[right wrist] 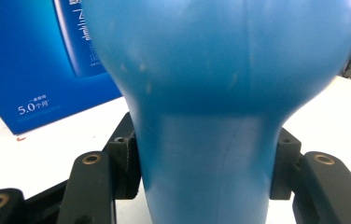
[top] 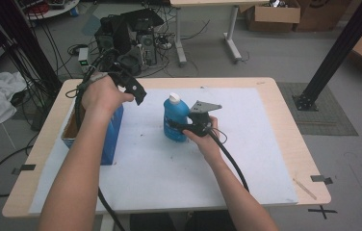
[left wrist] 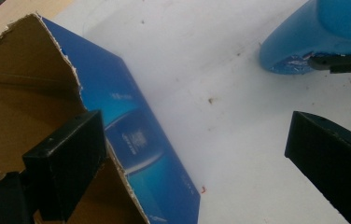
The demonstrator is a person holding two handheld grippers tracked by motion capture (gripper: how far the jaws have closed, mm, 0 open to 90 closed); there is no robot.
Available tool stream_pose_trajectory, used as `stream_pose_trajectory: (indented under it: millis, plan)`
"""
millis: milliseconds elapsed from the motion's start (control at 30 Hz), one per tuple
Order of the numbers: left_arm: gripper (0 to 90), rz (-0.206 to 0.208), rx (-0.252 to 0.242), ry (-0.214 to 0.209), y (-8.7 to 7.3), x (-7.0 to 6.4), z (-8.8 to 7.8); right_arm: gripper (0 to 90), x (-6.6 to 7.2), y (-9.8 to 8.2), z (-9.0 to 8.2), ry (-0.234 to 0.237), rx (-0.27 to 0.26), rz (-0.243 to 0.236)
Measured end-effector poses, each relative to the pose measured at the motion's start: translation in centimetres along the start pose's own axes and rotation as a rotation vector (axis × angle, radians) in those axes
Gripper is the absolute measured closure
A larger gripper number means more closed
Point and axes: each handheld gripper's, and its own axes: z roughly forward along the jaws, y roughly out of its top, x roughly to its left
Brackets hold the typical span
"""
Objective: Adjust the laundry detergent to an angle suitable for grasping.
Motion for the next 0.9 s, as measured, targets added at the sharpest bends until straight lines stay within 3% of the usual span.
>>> stream_pose_trajectory:
  millis: [300, 333, 433, 467, 500, 533, 633, 900]
  plan:
    - [6.3, -0.005, -0.007, 0.001, -0.3, 0.0, -0.2, 44.4, 1.0, 0.3, -0.6, 0.058, 0.004, -0.037]
    - [6.3, -0.001, -0.008, -0.003, -0.4, -0.1, -0.4, 44.5, 1.3, 0.5, -1.0, 0.092, -0.003, -0.043]
    - [6.3, 0.009, -0.008, -0.01, -0.5, -0.1, -0.5, 44.6, 1.7, 0.8, -1.5, 0.124, -0.007, -0.059]
    - [6.3, 0.009, -0.013, -0.016, -0.6, -0.1, -0.6, 44.6, 2.2, 0.9, -1.9, 0.164, -0.003, -0.078]
    - [6.3, 0.009, -0.013, -0.016, -0.6, -0.1, -0.6, 44.6, 2.2, 0.9, -1.9, 0.164, -0.003, -0.078]
    - [6.3, 0.007, -0.017, -0.015, -0.8, -0.1, -0.8, 44.6, 2.6, 0.9, -2.4, 0.2, -0.008, -0.078]
    - [6.3, 0.007, -0.018, -0.014, -0.9, -0.2, -0.9, 44.6, 3.0, 0.8, -2.8, 0.231, -0.011, -0.086]
    - [6.3, 0.008, -0.017, -0.007, -1.4, -0.4, -1.3, 44.6, 4.6, -0.6, -3.8, 0.359, 0.012, -0.128]
